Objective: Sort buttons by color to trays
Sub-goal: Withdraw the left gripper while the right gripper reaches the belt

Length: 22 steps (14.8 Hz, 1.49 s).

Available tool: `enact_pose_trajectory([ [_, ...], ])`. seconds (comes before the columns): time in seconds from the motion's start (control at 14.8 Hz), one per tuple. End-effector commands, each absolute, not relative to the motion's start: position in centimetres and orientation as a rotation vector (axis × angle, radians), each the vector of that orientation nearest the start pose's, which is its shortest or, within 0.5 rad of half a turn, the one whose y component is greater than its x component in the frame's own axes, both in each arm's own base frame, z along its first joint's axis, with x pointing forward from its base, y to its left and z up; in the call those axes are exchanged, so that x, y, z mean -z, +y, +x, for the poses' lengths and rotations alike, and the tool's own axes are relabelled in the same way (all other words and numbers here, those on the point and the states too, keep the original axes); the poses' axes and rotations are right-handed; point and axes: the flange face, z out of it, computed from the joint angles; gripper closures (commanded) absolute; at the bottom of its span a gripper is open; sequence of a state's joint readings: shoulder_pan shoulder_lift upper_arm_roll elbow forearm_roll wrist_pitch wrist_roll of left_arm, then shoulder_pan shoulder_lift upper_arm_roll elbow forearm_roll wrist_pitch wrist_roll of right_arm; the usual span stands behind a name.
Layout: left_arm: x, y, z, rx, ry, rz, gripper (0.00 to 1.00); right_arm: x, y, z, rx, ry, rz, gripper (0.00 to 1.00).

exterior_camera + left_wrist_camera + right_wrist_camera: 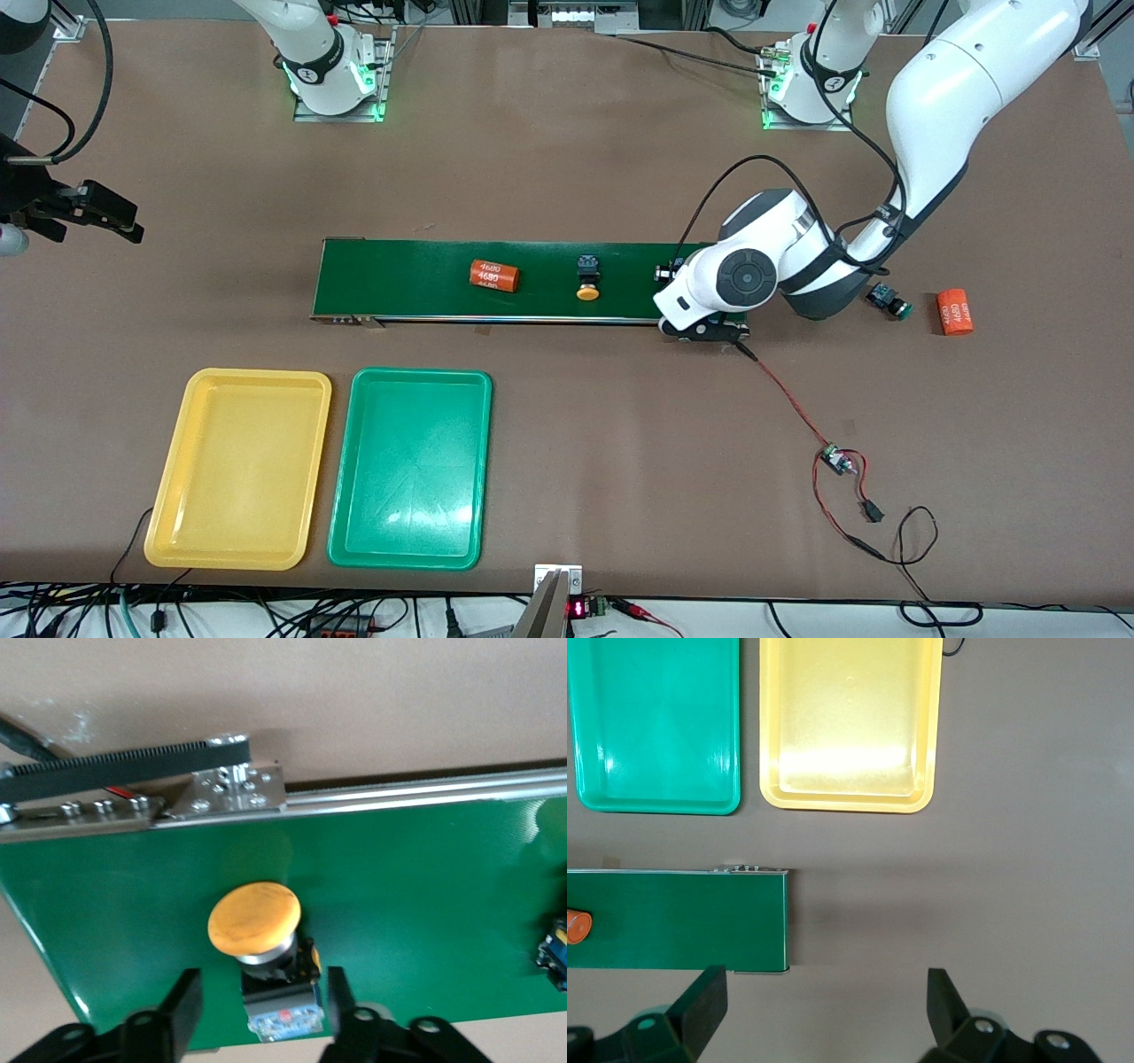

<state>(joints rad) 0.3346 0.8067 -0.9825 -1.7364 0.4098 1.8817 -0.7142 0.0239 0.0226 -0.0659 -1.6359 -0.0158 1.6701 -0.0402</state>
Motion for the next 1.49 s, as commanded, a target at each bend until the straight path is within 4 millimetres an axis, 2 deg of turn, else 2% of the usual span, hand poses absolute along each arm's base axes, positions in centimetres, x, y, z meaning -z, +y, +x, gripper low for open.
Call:
enact_pose_trajectory([
  [0.0, -29.5, -27.6, 57.0, -0.605, 0.050, -3.153, 0.00, -59.2, -2.7, 57.1, 0.023, 0.018, -3.155, 0.00],
  [0.14, -32.1, -25.0, 59.0, -0.620, 0.000, -3.123, 0.00, -59.2, -2.8, 57.1, 0.023, 0.020, -3.155, 0.00],
  [0.27, -33.3, -21.4, 61.4, -0.623, -0.088, -3.075, 0.00, -58.3, -2.8, 57.5, -0.003, 0.020, -3.155, 0.00],
  [0.54, -33.7, -15.5, 63.8, -0.509, -0.157, -3.027, 0.00, -56.6, -2.6, 58.2, -0.049, 0.018, -3.154, 0.00],
  [0.81, -33.6, -6.2, 65.6, -0.503, 0.042, -3.071, 0.00, -54.6, -1.8, 59.1, -0.091, 0.016, -3.114, 0.00],
  [1.02, -32.9, -1.8, 65.8, -0.523, 0.149, -3.084, 0.00, -52.4, 0.5, 60.1, -0.128, 0.008, -3.004, 0.00],
  [1.15, -33.1, 1.0, 66.0, -0.516, 0.250, -3.101, 0.00, -50.6, 4.7, 61.0, -0.122, -0.092, -3.015, 0.00],
  [1.29, -32.4, 3.8, 66.0, -0.535, 0.206, -3.040, 0.00, -48.0, 6.9, 61.7, -0.163, -0.108, -3.022, 0.00],
  [1.42, -32.4, 5.4, 66.0, -0.523, 0.216, -2.990, 0.00, -46.4, 10.8, 61.7, -0.184, -0.176, -3.025, 0.00],
])
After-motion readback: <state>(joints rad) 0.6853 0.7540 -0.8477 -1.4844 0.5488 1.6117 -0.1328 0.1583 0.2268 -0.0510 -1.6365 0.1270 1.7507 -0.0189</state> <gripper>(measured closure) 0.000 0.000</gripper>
